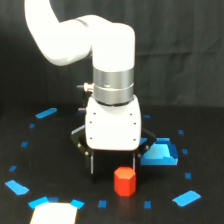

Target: Pick up the red object from the table

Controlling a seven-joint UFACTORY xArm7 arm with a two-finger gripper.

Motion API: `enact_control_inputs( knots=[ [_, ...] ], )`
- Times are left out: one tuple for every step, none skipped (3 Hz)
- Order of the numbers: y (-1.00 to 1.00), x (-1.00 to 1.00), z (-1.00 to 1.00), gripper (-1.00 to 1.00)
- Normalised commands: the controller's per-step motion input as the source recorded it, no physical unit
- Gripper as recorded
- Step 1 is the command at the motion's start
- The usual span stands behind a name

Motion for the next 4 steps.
enact_control_inputs(
  knots=[
    [-0.53, -0.02, -0.26, 0.11],
    [-0.36, 0.57, -0.42, -1.00],
    [0.00, 0.32, -0.48, -1.00],
    [0.41, 0.71, 0.55, -1.00]
  ],
)
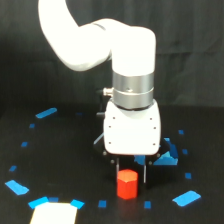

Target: Pick up the red object from the table

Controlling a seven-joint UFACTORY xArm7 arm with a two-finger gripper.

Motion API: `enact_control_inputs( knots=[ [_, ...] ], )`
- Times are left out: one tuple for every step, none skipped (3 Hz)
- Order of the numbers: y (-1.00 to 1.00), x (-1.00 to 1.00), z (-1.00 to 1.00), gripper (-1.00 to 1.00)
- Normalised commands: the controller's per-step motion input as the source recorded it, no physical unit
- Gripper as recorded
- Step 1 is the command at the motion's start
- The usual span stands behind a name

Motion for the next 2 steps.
enact_control_inputs(
  knots=[
    [0.29, -0.18, 0.55, -1.00],
    [-0.61, -0.06, -0.27, 0.47]
  ],
)
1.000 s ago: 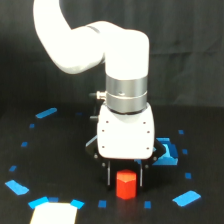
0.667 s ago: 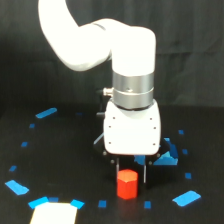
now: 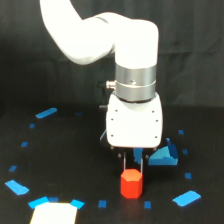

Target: Pick up the red object from the table

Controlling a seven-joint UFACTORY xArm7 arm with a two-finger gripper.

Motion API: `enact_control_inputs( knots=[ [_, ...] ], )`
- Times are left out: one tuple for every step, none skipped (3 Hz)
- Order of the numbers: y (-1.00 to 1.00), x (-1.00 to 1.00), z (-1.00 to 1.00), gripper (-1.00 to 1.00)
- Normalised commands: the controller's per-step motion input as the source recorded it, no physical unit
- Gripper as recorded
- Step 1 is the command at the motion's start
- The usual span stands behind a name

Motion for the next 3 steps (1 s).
enact_control_inputs(
  knots=[
    [-0.36, 0.02, -0.42, 0.45],
    [0.19, 0.41, 0.39, -1.00],
    [0.61, 0.36, 1.00, -1.00]
  ],
)
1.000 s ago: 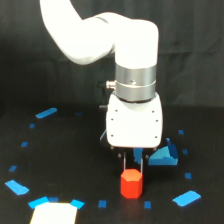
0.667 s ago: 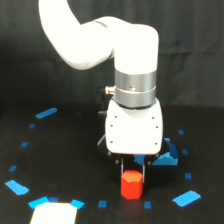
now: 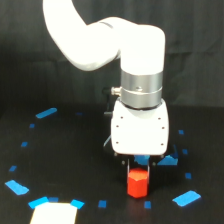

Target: Pick up the red object from the table

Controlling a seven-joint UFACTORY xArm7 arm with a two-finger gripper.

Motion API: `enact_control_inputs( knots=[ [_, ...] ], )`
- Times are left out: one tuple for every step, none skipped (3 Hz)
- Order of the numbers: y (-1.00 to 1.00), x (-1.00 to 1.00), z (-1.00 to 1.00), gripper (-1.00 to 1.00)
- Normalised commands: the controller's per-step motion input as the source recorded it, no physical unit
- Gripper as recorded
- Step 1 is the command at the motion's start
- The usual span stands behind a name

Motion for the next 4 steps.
enact_control_inputs(
  knots=[
    [0.75, 0.27, 1.00, -1.00],
    [0.12, 0.58, 0.83, -1.00],
    [0.42, -0.20, 1.00, -1.00],
    [0.79, -0.20, 1.00, -0.83]
  ],
)
